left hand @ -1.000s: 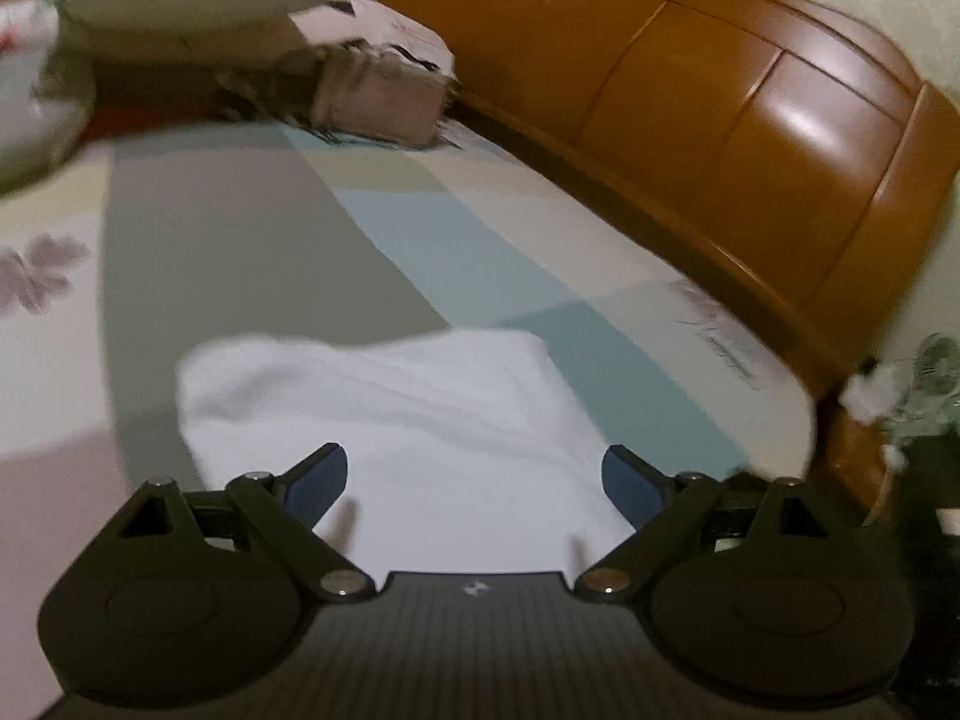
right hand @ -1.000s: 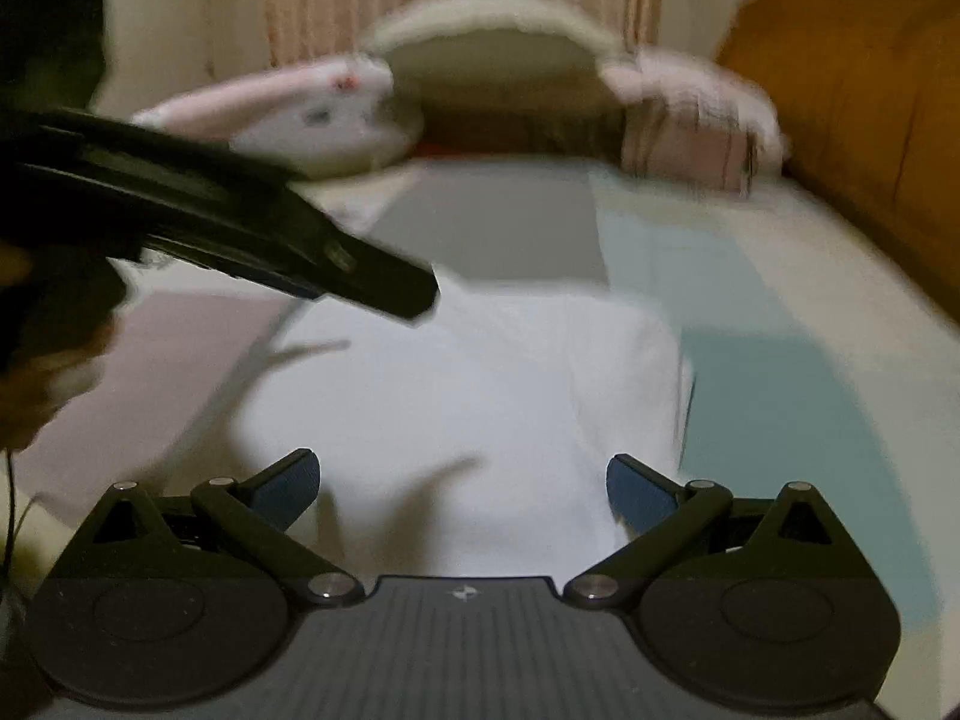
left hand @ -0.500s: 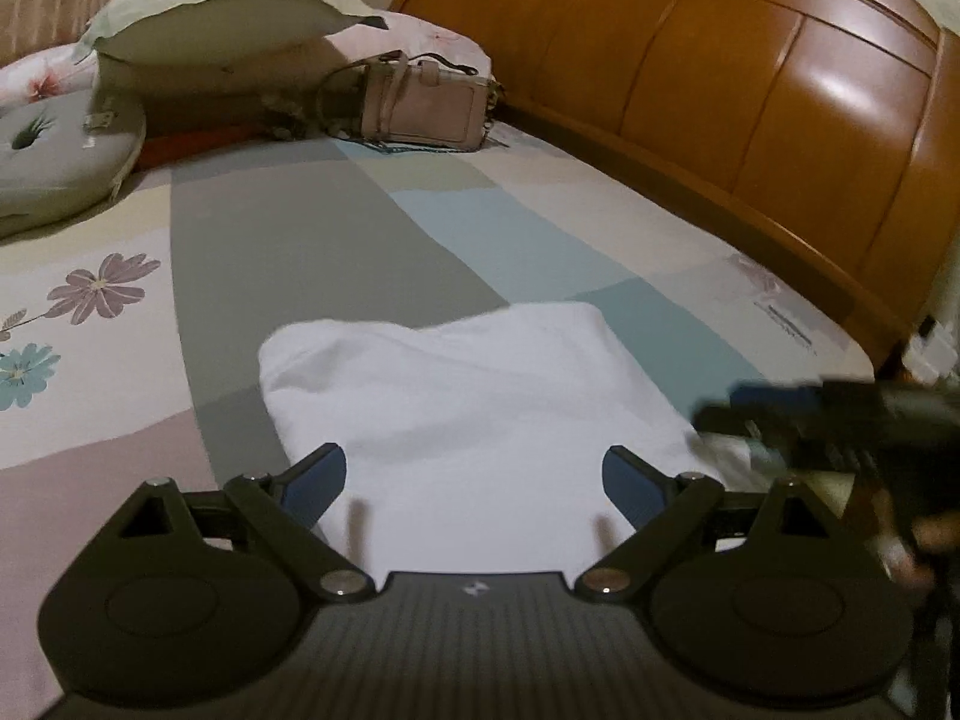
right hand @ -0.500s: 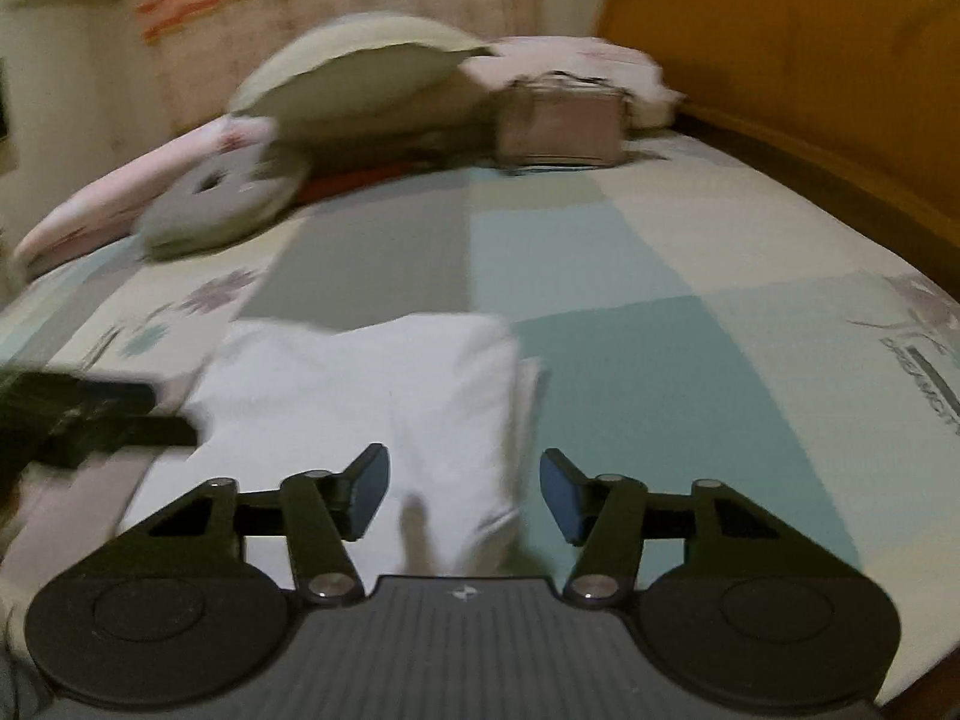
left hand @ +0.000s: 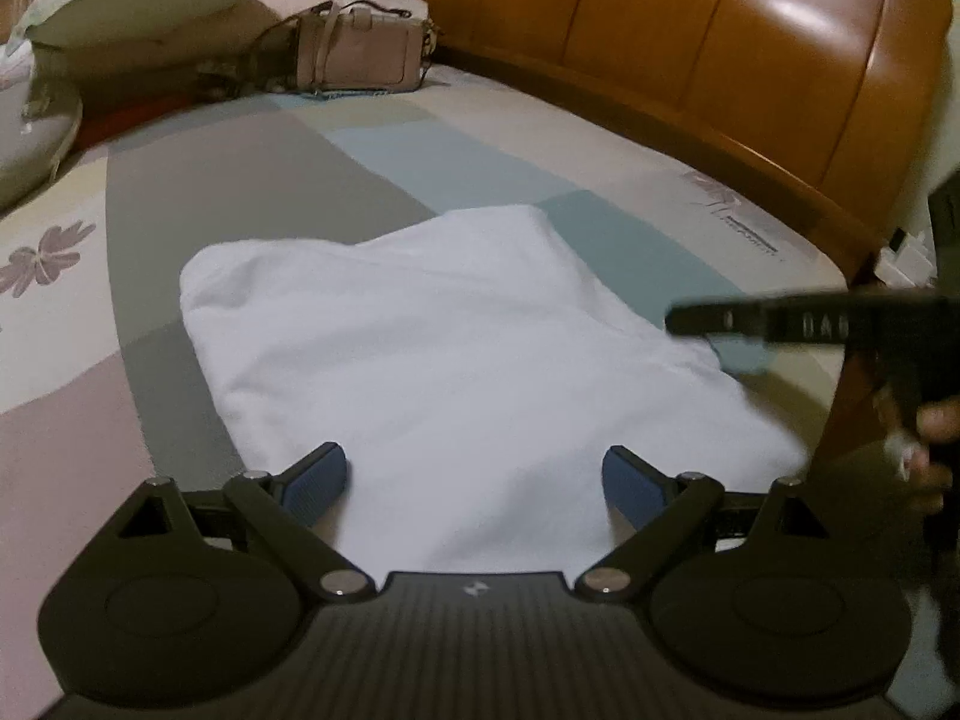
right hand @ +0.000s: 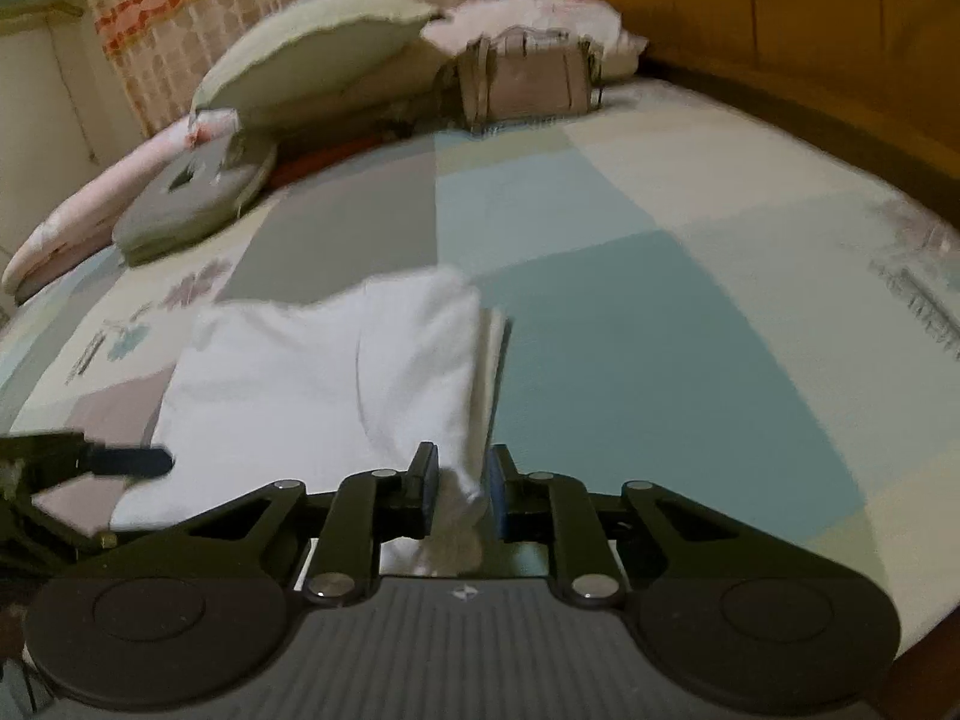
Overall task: Fold clothes
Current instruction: 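Close the right tool on the folded shirt's edge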
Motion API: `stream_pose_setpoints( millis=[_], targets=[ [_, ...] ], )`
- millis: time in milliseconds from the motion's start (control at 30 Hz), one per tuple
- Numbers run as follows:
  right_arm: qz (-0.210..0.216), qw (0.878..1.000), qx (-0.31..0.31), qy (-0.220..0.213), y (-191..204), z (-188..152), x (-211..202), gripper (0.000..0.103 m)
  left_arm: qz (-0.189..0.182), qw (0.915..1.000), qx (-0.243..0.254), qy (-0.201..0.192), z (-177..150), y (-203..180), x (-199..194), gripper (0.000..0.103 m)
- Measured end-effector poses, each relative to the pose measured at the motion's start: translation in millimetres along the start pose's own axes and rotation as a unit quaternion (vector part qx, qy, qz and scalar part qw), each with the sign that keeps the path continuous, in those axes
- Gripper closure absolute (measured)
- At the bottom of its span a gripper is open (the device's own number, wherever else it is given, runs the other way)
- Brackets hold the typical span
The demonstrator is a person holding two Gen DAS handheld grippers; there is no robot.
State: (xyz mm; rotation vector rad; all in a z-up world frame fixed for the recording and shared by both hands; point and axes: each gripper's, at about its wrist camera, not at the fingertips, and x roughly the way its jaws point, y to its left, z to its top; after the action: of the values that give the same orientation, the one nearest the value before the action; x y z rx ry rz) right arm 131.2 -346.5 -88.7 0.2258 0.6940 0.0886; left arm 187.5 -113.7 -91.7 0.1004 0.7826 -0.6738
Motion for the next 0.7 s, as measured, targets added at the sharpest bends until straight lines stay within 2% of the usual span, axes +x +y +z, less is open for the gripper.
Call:
stream_pose_setpoints(
  millis=[100,200,267,333,367,400,500,600,700],
  targets=[
    [0.021,0.999,-0.031,-0.014,6.2,20.8,0.3,0.082,-0.014,0.9999,0.003,-0.002,-1.5,2.9,-4.4,0.011],
    [0.049,0.995,-0.081,0.004,23.0,45.2,26.2,0.081,-0.003,1.0,0.0,-0.005,-4.3,4.8,-8.4,0.011],
    [0.067,0.992,-0.102,0.033,31.6,54.9,51.4,0.081,-0.003,0.9999,-0.011,-0.012,-4.3,8.5,-17.8,0.011],
    [0.061,0.989,-0.123,0.059,34.1,54.7,77.2,0.082,-0.001,0.9996,-0.022,-0.019,-3.8,14.6,-26.5,0.011],
    [0.042,0.988,-0.133,0.066,33.1,53.5,87.8,0.082,0.009,0.9994,-0.024,-0.022,-4.0,18.2,-30.4,0.011],
    [0.019,0.988,-0.135,0.066,29.6,53.2,93.8,0.071,0.02,0.9992,-0.025,-0.024,-4.1,21.8,-34.3,0.011],
    [0.009,0.993,-0.112,0.041,24.5,58.6,83.0,0.07,0.037,0.9985,-0.028,-0.029,-2.6,30.0,-40.0,0.011],
    [0.023,0.99,-0.14,0.024,34.7,64.6,73.0,0.07,0.042,0.9978,-0.037,-0.035,1.2,34.0,-39.3,0.011],
    [0.038,0.985,-0.17,0.019,43.6,74.9,80.1,0.068,0.068,0.9967,-0.037,-0.027,6.9,32.8,-35.4,0.011]
  ],
)
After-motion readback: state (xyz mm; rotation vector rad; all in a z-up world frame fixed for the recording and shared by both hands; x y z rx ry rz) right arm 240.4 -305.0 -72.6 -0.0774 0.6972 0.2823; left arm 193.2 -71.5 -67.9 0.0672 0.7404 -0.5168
